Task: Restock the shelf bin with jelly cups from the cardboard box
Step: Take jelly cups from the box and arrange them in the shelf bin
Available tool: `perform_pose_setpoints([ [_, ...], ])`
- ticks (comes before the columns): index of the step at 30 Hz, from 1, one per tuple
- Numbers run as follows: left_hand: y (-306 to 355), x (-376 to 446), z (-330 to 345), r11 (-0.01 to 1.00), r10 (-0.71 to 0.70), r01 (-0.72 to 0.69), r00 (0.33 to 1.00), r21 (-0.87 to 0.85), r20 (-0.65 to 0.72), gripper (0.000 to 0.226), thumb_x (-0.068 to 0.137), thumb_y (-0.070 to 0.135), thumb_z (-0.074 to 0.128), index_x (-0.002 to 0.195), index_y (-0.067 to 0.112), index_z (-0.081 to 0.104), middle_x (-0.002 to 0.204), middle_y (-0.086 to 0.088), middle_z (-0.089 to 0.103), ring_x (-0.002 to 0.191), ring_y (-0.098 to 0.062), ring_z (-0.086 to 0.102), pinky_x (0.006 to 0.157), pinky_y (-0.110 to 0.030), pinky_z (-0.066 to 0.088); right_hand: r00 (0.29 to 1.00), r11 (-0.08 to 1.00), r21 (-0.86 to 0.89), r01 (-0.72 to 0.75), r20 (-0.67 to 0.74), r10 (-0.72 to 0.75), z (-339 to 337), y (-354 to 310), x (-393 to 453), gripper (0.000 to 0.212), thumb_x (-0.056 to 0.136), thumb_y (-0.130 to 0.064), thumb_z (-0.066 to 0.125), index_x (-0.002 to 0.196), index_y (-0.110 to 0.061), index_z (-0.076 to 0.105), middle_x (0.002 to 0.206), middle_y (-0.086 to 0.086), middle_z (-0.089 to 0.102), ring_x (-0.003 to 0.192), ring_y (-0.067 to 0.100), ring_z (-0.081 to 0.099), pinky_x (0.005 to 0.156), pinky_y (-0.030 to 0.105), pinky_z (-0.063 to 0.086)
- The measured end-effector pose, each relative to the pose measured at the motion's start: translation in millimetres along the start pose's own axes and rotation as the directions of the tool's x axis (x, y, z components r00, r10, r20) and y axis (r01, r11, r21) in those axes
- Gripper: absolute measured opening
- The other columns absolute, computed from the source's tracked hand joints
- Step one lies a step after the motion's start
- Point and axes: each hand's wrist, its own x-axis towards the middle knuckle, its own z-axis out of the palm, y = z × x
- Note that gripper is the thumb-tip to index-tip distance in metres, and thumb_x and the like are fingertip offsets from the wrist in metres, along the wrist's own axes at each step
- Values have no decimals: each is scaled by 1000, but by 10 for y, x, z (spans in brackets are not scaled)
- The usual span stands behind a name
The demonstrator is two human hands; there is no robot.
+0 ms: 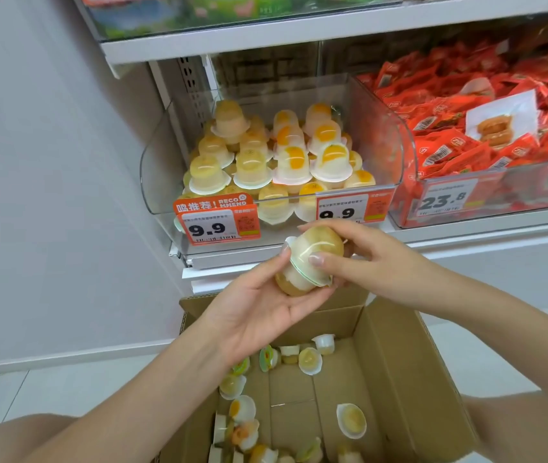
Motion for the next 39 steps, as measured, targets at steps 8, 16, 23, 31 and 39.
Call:
perform_pose_setpoints([
  [8,1,-59,111,1000,25,-25,995,3,-93,67,58,20,88,116,-2,64,121,-29,60,102,-41,65,81,-41,58,995,992,-83,95,45,-92,4,-63,-18,66,66,-37,83,124,-33,51,114,-9,60,98,13,60,76,37,54],
  [16,201,-148,193,991,46,-11,962,130,-268,47,69,26,69,111,6,62,108,-19,69,87,-30,71,71,-38,60,995,986,-136,92,-18,-95,81,-228,126,57,62,-33,87,113,-33,61,108,-10,65,101,11,61,90,37,52],
  [23,633,-290,262,868,245,-33,897,496,-369,39,89,42,58,111,10,61,109,-14,70,90,-26,72,71,-34,60,961,987,-128,99,-244,-128,186,-546,497,52,67,-23,84,114,-22,63,101,-7,62,81,-2,57,70,12,47],
  [31,1077,-347,-229,-128,600,444,747,887,-287,18,87,31,56,78,15,58,79,-3,63,82,-28,64,77,-38,55,899,969,-246,-27,-429,-84,194,-852,1436,55,68,-34,83,116,-18,62,104,-5,63,94,11,59,67,9,43],
  [39,1148,-364,-328,-199,606,408,766,891,-215,4,87,23,58,86,19,59,97,-3,63,88,-27,61,79,-39,54,958,748,-638,-185,-286,-6,214,-1008,2002,90,65,-41,83,138,-6,43,131,9,53,116,24,53,85,33,48],
])
